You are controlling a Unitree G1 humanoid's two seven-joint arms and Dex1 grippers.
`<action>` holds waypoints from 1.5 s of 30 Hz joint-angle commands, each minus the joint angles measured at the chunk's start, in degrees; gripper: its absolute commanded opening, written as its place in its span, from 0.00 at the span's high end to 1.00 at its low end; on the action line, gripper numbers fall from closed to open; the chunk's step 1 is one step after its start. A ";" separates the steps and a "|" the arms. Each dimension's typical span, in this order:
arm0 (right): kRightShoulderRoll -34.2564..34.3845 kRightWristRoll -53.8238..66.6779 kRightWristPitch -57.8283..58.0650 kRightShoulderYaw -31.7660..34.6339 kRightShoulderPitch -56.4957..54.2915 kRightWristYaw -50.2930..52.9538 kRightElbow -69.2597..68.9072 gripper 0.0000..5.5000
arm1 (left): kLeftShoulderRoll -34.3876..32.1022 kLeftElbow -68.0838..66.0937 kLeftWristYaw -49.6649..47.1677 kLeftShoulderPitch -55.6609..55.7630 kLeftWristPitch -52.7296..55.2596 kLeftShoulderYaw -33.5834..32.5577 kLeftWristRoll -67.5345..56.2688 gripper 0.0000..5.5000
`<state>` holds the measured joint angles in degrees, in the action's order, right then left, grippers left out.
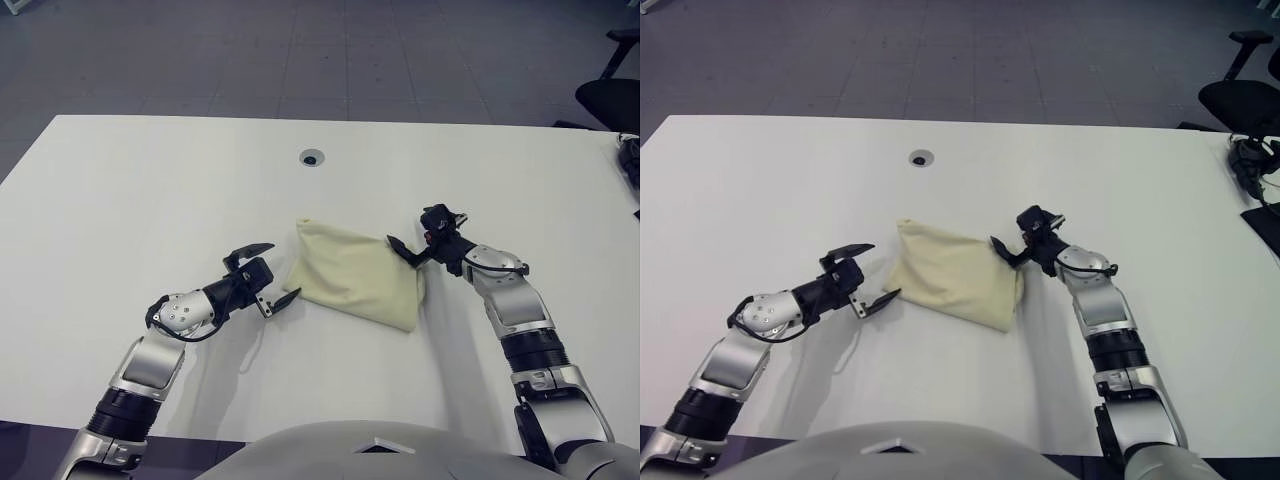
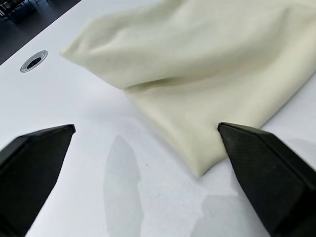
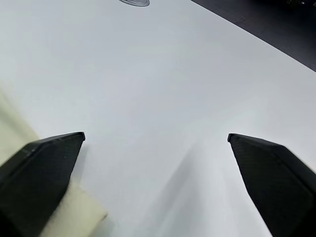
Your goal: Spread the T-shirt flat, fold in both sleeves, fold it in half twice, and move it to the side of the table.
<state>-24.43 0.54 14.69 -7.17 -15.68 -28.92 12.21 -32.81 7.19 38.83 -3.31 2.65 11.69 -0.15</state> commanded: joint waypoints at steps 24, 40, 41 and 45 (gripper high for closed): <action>-20.22 -16.97 -2.28 -7.35 8.04 -12.04 -12.55 0.02 | -1.90 -6.41 -0.10 -0.36 0.73 1.58 3.39 0.02; -3.11 -1.79 -2.72 2.21 -6.52 -4.14 -13.03 0.02 | 5.69 1.49 -1.36 2.45 2.80 -8.88 -14.49 0.02; -1.59 -1.70 -2.74 1.40 -7.69 -3.74 -12.16 0.02 | 5.82 1.40 -1.65 2.73 3.29 -9.55 -14.98 0.02; 5.51 -1.56 -2.78 -2.33 -11.59 -2.67 -6.30 0.02 | 5.94 0.61 -2.67 3.43 3.89 -10.05 -14.17 0.02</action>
<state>-22.21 -0.95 11.44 -7.56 -25.11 -32.33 2.89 -27.06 7.96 36.67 -0.48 5.63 1.78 -14.87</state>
